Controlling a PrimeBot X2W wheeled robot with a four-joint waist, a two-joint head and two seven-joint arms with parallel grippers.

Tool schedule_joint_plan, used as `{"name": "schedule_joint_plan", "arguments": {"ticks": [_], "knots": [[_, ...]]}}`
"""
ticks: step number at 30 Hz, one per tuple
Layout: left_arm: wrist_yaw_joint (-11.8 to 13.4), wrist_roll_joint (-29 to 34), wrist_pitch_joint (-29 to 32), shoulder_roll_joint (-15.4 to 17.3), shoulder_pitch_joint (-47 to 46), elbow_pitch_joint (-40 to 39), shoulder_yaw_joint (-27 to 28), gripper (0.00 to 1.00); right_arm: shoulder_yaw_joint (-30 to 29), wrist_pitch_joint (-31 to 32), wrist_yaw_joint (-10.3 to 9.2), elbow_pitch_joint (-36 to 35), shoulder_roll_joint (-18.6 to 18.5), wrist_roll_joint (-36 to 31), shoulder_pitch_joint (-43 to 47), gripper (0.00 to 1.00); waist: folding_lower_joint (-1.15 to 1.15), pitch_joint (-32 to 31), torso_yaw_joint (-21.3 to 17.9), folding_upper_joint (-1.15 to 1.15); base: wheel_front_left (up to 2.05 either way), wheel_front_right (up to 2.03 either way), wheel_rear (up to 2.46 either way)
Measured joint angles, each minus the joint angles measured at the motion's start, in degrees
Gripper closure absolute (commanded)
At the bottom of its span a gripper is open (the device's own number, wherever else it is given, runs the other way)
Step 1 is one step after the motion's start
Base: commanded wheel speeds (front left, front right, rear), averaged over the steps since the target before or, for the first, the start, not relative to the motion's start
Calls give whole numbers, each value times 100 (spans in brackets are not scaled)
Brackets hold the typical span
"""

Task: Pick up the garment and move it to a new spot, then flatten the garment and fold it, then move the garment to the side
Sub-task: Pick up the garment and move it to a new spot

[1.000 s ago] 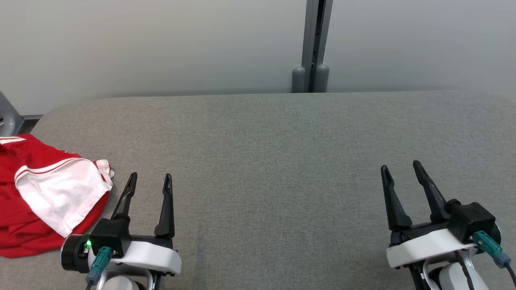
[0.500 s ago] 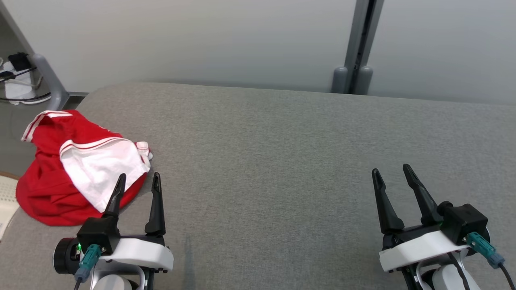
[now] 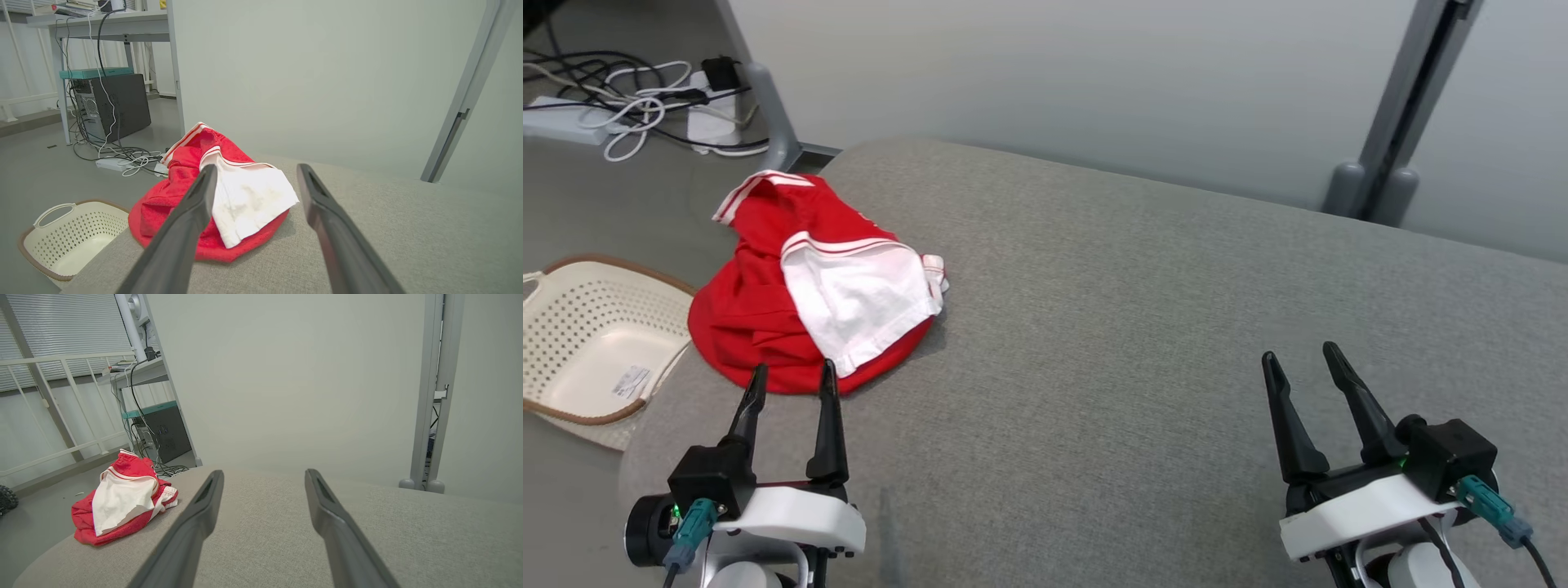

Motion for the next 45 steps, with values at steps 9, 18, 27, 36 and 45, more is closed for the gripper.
{"name": "schedule_joint_plan", "arguments": {"ticks": [9, 18, 27, 36, 45], "knots": [[1, -9, 0, 0, 16, 38, 181, 0, 115, 1, 0, 18, 4, 77, 27, 0, 0, -81, 569, 0, 0, 0, 0], [-109, -109, 0, 1, 93, 65, 360, 0, 126, 1, 0, 22, 9, 114, 61, 0, 0, -189, 730, 0, 0, 0, 0], [-533, -445, 441, 237, -663, 331, 431, 0, 149, 1, 0, -8, 13, 118, 8, 0, 0, -101, 546, 0, 0, 0, 0], [-709, -1135, 2028, 953, -1911, 900, 877, 0, 183, 1, 1, -134, 8, 100, -261, 0, 0, 137, 14, 0, 0, 0, 0], [-793, -1619, 3278, 1658, -2947, 1819, 1154, 0, 391, 1, 1, -330, -145, 76, -671, 0, 0, 617, -666, 0, 0, 0, 0]]}}
